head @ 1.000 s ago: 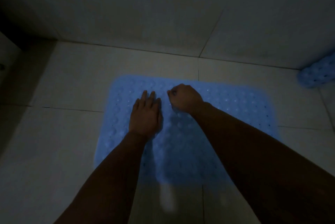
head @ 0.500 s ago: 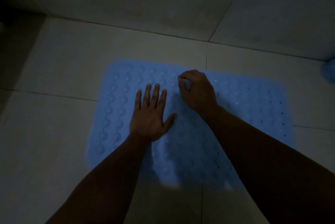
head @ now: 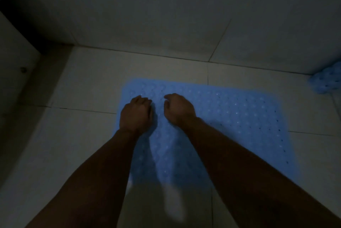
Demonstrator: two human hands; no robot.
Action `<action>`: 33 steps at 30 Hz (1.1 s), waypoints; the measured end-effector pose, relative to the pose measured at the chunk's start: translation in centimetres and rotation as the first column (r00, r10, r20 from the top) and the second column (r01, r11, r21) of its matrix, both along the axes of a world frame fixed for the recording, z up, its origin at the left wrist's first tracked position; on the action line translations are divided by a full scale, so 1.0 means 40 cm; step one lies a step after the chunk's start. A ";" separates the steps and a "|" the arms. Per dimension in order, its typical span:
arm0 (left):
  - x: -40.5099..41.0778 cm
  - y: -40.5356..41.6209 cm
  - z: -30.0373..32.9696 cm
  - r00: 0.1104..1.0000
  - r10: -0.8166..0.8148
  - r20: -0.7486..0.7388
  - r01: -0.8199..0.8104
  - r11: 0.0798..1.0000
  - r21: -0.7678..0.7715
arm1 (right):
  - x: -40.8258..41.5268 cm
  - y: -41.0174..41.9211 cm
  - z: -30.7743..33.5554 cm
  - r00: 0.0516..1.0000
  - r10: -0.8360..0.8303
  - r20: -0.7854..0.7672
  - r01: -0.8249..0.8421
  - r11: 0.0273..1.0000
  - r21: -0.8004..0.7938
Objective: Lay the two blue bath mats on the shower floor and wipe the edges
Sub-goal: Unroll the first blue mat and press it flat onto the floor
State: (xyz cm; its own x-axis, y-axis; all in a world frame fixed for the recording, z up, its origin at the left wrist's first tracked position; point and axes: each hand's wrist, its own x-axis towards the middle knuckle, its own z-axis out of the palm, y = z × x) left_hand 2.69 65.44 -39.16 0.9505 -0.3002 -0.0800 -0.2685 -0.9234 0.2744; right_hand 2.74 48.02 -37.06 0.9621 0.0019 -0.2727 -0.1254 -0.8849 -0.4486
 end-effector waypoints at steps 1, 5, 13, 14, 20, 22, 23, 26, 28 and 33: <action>-0.004 0.020 -0.001 1.000 0.007 0.004 -0.007 1.000 0.006 | -0.023 0.037 -0.027 0.999 0.030 -0.013 -0.031 0.999 -0.016; -0.021 0.089 -0.016 0.998 0.042 0.047 -0.042 0.999 -0.010 | -0.108 0.137 -0.144 0.990 0.138 0.010 -0.133 0.969 -0.208; -0.037 0.165 -0.079 0.991 0.080 0.110 -0.080 0.997 0.001 | -0.135 0.162 -0.203 0.965 0.099 0.244 -0.030 0.962 -0.271; -0.035 0.171 -0.084 0.990 0.092 0.110 -0.092 0.996 -0.004 | -0.135 0.163 -0.205 0.967 0.099 0.235 -0.033 0.962 -0.271; -0.014 0.170 -0.072 0.990 0.107 0.096 -0.104 0.994 -0.039 | -0.103 0.158 -0.172 0.994 0.111 -0.008 -0.111 0.982 -0.151; -0.005 0.164 -0.062 0.989 0.118 0.084 -0.114 0.992 -0.047 | -0.055 0.147 -0.124 0.986 0.115 -0.121 -0.127 0.987 -0.100; -0.003 0.158 -0.059 0.990 0.120 0.077 -0.116 0.992 -0.055 | -0.020 0.136 -0.088 0.978 0.119 -0.169 -0.136 0.987 -0.090; -0.006 0.123 -0.060 0.997 0.018 0.068 -0.013 0.997 -0.077 | 0.082 0.088 0.024 0.962 0.195 -0.189 -0.216 0.972 -0.096; -0.012 0.086 -0.070 0.993 -0.104 0.062 0.109 0.991 -0.080 | 0.117 0.059 0.070 0.982 0.184 -0.039 -0.187 0.978 -0.094; -0.047 0.011 -0.137 0.989 -0.128 -0.077 0.131 0.990 0.041 | 0.109 0.011 0.073 0.972 0.161 0.172 -0.164 0.986 0.003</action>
